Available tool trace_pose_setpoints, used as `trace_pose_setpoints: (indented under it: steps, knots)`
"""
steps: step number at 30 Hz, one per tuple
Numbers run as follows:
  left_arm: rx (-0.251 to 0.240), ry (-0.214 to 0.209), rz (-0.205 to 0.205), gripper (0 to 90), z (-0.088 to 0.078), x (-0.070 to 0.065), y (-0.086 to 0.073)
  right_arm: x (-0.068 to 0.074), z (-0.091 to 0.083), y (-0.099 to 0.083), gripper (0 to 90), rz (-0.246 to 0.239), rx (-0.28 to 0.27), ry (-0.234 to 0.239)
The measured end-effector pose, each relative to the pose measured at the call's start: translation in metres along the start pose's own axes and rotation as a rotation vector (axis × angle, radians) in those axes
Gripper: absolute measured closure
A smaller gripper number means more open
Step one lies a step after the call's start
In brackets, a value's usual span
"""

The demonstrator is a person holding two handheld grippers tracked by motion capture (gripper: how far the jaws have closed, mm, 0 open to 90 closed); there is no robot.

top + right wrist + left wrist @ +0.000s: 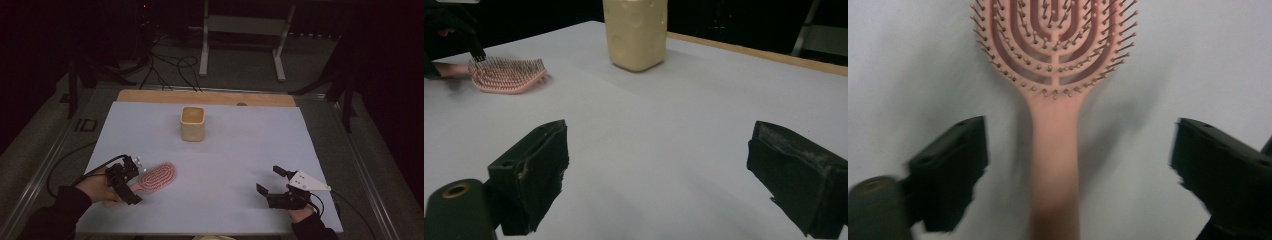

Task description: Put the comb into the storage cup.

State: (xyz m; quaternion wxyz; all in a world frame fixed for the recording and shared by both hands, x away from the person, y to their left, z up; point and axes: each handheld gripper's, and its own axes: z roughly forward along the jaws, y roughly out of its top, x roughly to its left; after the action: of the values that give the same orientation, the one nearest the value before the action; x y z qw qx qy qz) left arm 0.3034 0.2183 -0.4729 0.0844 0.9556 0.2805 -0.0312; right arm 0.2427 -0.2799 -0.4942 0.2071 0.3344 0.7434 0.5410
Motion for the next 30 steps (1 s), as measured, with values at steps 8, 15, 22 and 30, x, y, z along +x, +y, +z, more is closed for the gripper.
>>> trace_pose_setpoints:
  steps: [8, 15, 22, 30]
  knots:
    - [0.016, 0.012, 0.004, 31.3, 0.001, 0.003, 0.000, 0.000, 0.000, 0.000, 9.4, 0.000, 0.000, 0.001]
    - [0.038, 0.041, 0.010, 44.9, 0.002, 0.004, 0.004, 0.000, 0.000, 0.000, 9.4, 0.000, 0.000, 0.001]
    - [0.066, 0.060, 0.022, 55.7, 0.007, 0.002, 0.010, 0.000, 0.000, 0.000, 9.4, 0.000, -0.003, 0.001]
    - [0.101, 0.081, 0.020, 64.4, 0.010, 0.002, 0.014, 0.000, 0.000, 0.000, 9.4, 0.000, -0.004, 0.000]
